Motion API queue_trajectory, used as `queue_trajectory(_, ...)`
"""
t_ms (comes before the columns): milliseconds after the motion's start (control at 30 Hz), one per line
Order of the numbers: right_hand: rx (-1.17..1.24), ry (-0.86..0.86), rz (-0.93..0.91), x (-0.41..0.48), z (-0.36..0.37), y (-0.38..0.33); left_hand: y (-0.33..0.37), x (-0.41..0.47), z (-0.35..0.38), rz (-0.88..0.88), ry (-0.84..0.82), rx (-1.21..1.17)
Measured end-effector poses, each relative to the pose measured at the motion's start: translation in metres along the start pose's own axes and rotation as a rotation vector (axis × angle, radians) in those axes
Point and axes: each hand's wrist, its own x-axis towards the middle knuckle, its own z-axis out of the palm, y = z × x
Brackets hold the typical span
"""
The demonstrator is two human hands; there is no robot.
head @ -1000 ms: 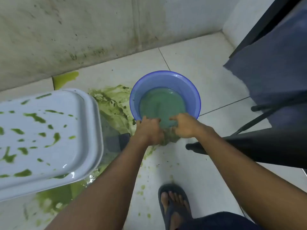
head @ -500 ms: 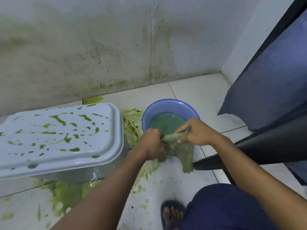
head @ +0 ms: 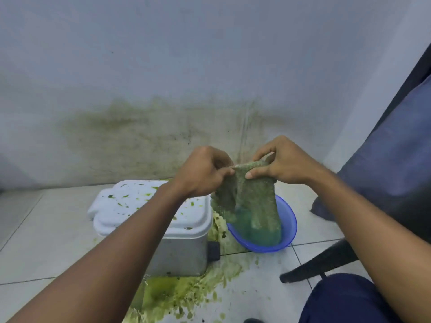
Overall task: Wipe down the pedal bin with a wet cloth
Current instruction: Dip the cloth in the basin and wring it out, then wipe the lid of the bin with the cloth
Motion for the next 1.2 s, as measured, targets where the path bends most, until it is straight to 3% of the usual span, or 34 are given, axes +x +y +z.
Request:
queue_trajectory(167, 0.031, -0.110, -0.110, 0.003, 0.007, -0.041, 0.018, -0.011, -0.070, 0.008, 0.008, 0.038)
queue_trajectory(367, 0.399, -0.264, -0.130, 0.018, 0.044, -0.052, 0.017, -0.028, -0.138, 0.019, 0.099, 0.102)
queue_trajectory(500, 0.219, -0.332, -0.060, 0.022, 0.068, -0.048, 0.000, -0.039, -0.168, -0.054, 0.192, 0.215)
queue_trajectory(600, 0.205, -0.216, 0.083, 0.025, 0.074, -0.046, -0.016, -0.048, -0.178, -0.137, 0.271, 0.280)
queue_trajectory(733, 0.486, 0.085, 0.267, 0.037, 0.085, -0.071, -0.022, -0.063, -0.144, -0.219, 0.277, 0.196)
queue_trajectory(833, 0.605, 0.078, 0.307, 0.050, 0.099, -0.093, -0.011, -0.070, -0.103, -0.209, 0.172, 0.056)
queue_trajectory(933, 0.583, 0.077, 0.313, 0.053, 0.101, -0.108, -0.009, -0.069, -0.091, -0.231, 0.188, -0.061)
queue_trajectory(1033, 0.671, -0.002, 0.325, 0.051, 0.099, -0.111, -0.016, -0.070, -0.090, -0.253, 0.205, 0.082)
queue_trajectory(1133, 0.578, -0.028, 0.249, 0.046, 0.105, -0.107, -0.022, -0.067, -0.086, -0.217, 0.222, 0.180)
queue_trajectory(1200, 0.315, 0.060, 0.126, 0.047, 0.109, -0.101, -0.023, -0.066, -0.096, -0.213, 0.174, 0.152)
